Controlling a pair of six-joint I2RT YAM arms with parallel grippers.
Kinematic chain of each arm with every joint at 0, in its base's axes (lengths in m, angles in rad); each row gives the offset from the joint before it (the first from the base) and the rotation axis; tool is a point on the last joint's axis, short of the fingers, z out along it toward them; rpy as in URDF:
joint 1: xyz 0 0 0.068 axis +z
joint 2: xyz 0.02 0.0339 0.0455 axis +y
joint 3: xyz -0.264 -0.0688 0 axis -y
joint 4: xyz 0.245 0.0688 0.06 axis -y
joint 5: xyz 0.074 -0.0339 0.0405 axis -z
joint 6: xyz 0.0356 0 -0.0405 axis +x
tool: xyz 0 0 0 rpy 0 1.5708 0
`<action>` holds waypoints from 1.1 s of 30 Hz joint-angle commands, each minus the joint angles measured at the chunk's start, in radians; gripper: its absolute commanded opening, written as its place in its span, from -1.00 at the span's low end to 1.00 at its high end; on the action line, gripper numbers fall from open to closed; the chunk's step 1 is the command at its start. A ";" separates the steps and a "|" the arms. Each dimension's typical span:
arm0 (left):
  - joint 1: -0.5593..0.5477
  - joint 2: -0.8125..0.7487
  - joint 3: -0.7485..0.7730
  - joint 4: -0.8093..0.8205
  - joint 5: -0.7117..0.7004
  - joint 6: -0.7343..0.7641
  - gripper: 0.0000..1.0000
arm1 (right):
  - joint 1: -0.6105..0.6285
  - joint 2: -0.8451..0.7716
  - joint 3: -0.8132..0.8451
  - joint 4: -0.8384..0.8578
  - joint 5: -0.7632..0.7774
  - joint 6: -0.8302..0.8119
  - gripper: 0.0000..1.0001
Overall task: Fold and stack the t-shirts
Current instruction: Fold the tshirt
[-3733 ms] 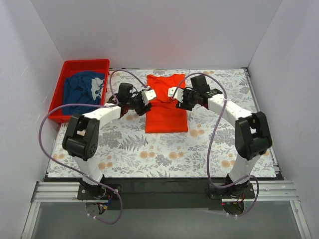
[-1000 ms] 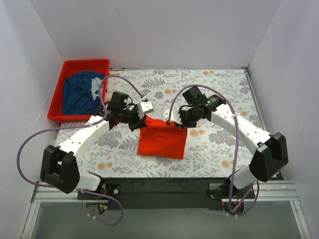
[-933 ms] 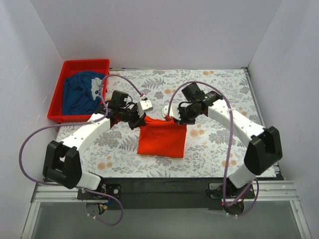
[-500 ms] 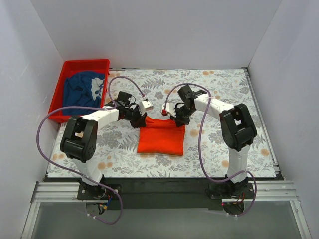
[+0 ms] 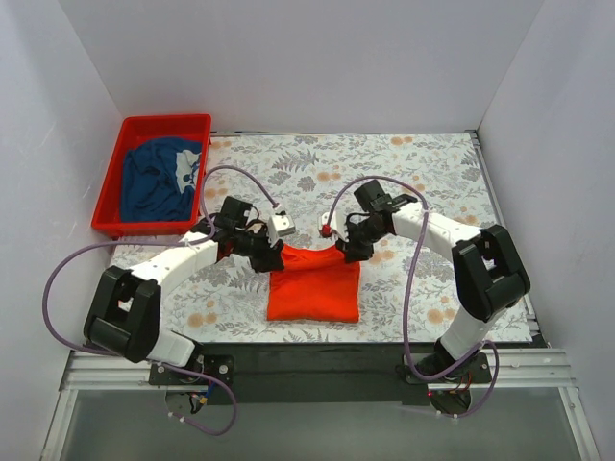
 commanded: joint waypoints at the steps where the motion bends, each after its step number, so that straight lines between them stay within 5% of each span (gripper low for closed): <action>1: 0.007 -0.038 0.018 -0.004 -0.017 -0.016 -0.63 | -0.016 -0.071 0.021 0.000 -0.033 0.099 -0.30; 6: 0.007 0.009 0.121 0.048 -0.005 0.030 -0.31 | -0.101 -0.005 0.190 -0.021 -0.163 0.315 -0.12; 13: -0.069 0.141 0.182 0.110 0.010 0.044 -0.06 | -0.108 0.180 0.331 -0.009 -0.327 0.567 -0.53; 19: -0.115 0.232 0.179 0.206 -0.047 0.067 -0.03 | -0.108 0.286 0.371 0.039 -0.386 0.663 -0.61; 27: -0.151 0.304 0.202 0.225 -0.054 0.097 -0.06 | -0.099 0.390 0.391 0.062 -0.421 0.685 -0.64; 33: -0.165 0.279 0.187 0.213 -0.011 0.169 -0.60 | -0.089 0.441 0.405 0.057 -0.442 0.645 -0.64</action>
